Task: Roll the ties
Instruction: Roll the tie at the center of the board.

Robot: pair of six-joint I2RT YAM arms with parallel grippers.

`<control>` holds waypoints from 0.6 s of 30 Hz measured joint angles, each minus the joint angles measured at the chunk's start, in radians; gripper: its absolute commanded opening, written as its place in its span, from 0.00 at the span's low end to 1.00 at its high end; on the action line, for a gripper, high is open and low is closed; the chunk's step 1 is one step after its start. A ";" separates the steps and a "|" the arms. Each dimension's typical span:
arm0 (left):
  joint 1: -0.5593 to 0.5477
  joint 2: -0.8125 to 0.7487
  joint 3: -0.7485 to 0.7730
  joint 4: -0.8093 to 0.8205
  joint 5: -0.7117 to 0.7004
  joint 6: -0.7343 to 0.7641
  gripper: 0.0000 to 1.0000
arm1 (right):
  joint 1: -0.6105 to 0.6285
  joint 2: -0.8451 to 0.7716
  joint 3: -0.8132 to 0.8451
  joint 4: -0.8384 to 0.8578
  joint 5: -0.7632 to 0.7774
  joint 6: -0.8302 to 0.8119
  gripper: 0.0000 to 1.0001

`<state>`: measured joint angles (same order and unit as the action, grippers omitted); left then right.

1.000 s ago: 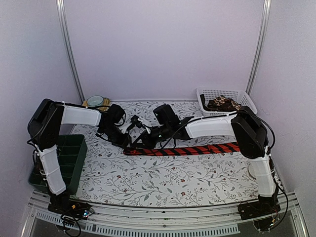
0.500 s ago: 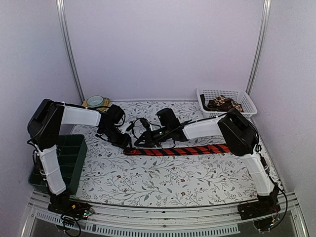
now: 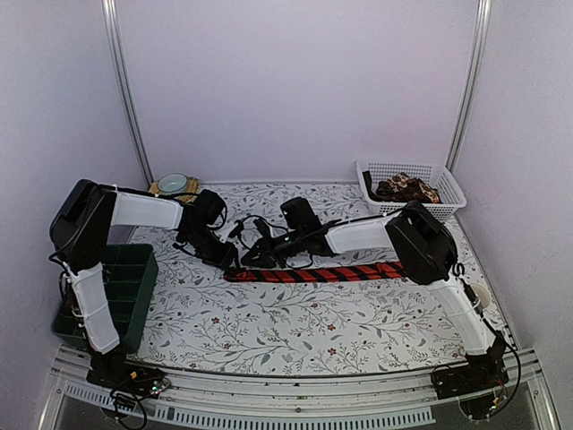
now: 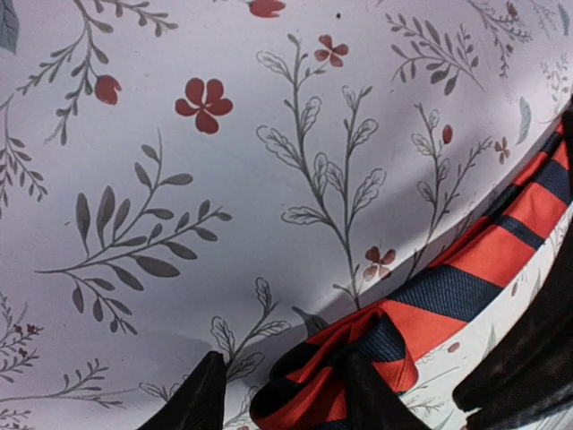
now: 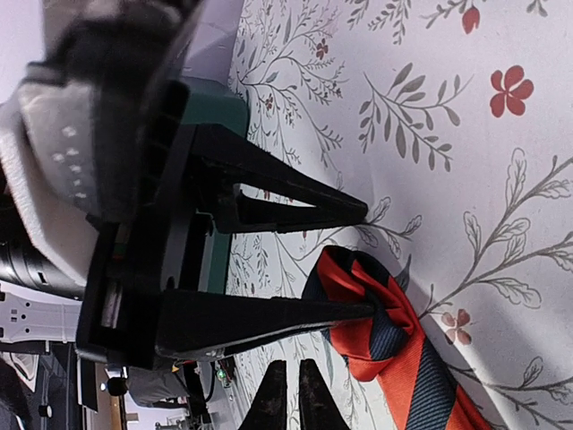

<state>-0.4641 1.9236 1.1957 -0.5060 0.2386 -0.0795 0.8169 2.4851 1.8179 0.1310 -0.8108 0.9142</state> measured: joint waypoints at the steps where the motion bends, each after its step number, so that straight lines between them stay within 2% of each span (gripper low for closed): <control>1: 0.000 0.000 0.000 0.000 0.000 0.000 0.45 | 0.000 0.010 0.008 0.000 -0.001 0.008 0.06; 18: 0.003 0.000 -0.001 0.004 0.007 0.000 0.45 | 0.007 0.080 0.081 -0.104 0.027 0.046 0.05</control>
<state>-0.4614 1.9236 1.1950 -0.5018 0.2459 -0.0799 0.8242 2.5656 1.8992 0.0273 -0.7834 0.9604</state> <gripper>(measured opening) 0.451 0.052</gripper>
